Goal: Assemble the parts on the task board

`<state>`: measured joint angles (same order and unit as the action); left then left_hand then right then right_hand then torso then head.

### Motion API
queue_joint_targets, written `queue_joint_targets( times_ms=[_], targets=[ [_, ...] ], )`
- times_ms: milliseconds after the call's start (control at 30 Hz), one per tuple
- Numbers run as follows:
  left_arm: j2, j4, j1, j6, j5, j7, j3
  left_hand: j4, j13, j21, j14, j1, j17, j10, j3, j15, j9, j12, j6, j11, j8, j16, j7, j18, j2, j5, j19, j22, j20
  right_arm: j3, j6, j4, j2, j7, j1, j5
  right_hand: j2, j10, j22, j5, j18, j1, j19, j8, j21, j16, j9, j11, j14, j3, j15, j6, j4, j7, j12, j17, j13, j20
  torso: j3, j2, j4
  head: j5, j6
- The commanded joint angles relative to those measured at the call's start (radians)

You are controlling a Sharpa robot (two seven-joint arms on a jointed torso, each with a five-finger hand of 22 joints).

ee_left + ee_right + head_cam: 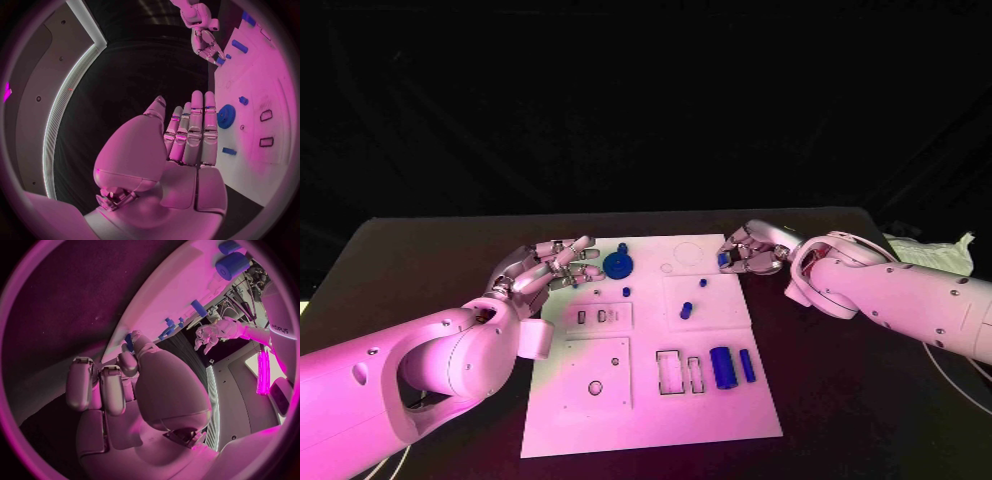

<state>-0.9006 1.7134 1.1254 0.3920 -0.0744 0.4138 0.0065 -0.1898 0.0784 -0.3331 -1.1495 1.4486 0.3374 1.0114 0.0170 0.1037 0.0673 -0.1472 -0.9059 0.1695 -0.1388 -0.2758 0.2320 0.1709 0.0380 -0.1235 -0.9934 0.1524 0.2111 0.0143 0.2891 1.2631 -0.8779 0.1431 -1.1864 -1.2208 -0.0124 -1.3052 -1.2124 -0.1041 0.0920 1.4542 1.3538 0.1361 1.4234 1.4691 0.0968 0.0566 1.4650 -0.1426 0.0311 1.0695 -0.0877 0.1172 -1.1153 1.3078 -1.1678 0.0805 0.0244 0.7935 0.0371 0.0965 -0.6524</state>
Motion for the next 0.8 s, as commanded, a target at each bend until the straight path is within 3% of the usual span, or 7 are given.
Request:
queue_joint_targets(
  times_ms=[33,400,533,800],
  targets=[
    [0.001,0.001,0.000,-0.015,-0.001,0.005,0.001,0.006,-0.001,0.002,0.008,0.008,0.001,0.000,0.002,-0.002,0.000,0.002,0.000,-0.004,0.006,-0.006,-0.005,0.011,0.004,-0.006,0.004,0.000,-0.001,0.000,0.043,0.013,0.000,0.011,0.000,0.022,-0.038,-0.033,-0.009,0.011,-0.017,0.021,0.005,0.020,0.009,0.008,0.012,-0.033,0.073,-0.014,0.011,0.031,0.006,-0.012,-0.018,0.105,-0.017,-0.008,0.0004,-0.001,0.0019,0.000,-0.002],
    [0.000,0.002,0.000,-0.014,-0.001,0.004,0.000,0.006,-0.001,0.002,0.008,0.008,0.001,0.000,0.002,-0.002,0.000,0.002,0.000,-0.004,0.006,-0.006,-0.005,0.011,0.004,-0.006,0.004,0.000,-0.001,0.000,0.133,0.062,-0.008,-0.004,-0.012,0.078,-0.030,-0.051,-0.019,0.019,-0.019,-0.022,0.011,0.049,0.014,0.011,0.030,-0.051,0.075,-0.020,0.026,0.067,-0.003,-0.034,-0.037,0.113,-0.035,-0.022,0.0017,-0.001,-0.0004,0.000,-0.002],
    [-0.001,0.004,0.000,-0.013,-0.001,0.003,0.000,0.006,-0.001,0.002,0.008,0.008,0.001,0.000,0.002,-0.002,0.000,0.002,0.000,-0.004,0.006,-0.006,-0.005,0.011,0.004,-0.006,0.004,0.000,-0.001,-0.001,0.183,0.114,-0.013,-0.036,-0.020,0.076,-0.025,-0.064,-0.024,-0.022,-0.020,-0.043,0.014,0.058,0.016,0.014,0.036,-0.057,0.076,-0.022,0.032,0.071,-0.009,-0.041,-0.055,0.118,-0.053,-0.029,0.0016,0.000,0.0002,0.002,-0.002],
    [-0.002,-0.003,0.001,-0.016,-0.001,0.004,0.000,0.008,-0.001,0.002,0.009,0.010,0.003,0.000,0.004,-0.002,0.000,0.002,0.000,-0.004,0.006,-0.007,-0.004,0.011,0.004,-0.006,0.004,0.000,-0.002,-0.001,0.196,0.224,0.027,-0.136,-0.032,-0.021,-0.026,-0.058,-0.014,-0.032,-0.018,-0.064,0.008,0.059,0.012,0.005,0.038,-0.056,0.073,-0.021,0.033,0.065,-0.020,-0.040,-0.042,0.103,-0.044,-0.031,0.0016,-0.002,0.0030,0.003,-0.008]
  ],
)
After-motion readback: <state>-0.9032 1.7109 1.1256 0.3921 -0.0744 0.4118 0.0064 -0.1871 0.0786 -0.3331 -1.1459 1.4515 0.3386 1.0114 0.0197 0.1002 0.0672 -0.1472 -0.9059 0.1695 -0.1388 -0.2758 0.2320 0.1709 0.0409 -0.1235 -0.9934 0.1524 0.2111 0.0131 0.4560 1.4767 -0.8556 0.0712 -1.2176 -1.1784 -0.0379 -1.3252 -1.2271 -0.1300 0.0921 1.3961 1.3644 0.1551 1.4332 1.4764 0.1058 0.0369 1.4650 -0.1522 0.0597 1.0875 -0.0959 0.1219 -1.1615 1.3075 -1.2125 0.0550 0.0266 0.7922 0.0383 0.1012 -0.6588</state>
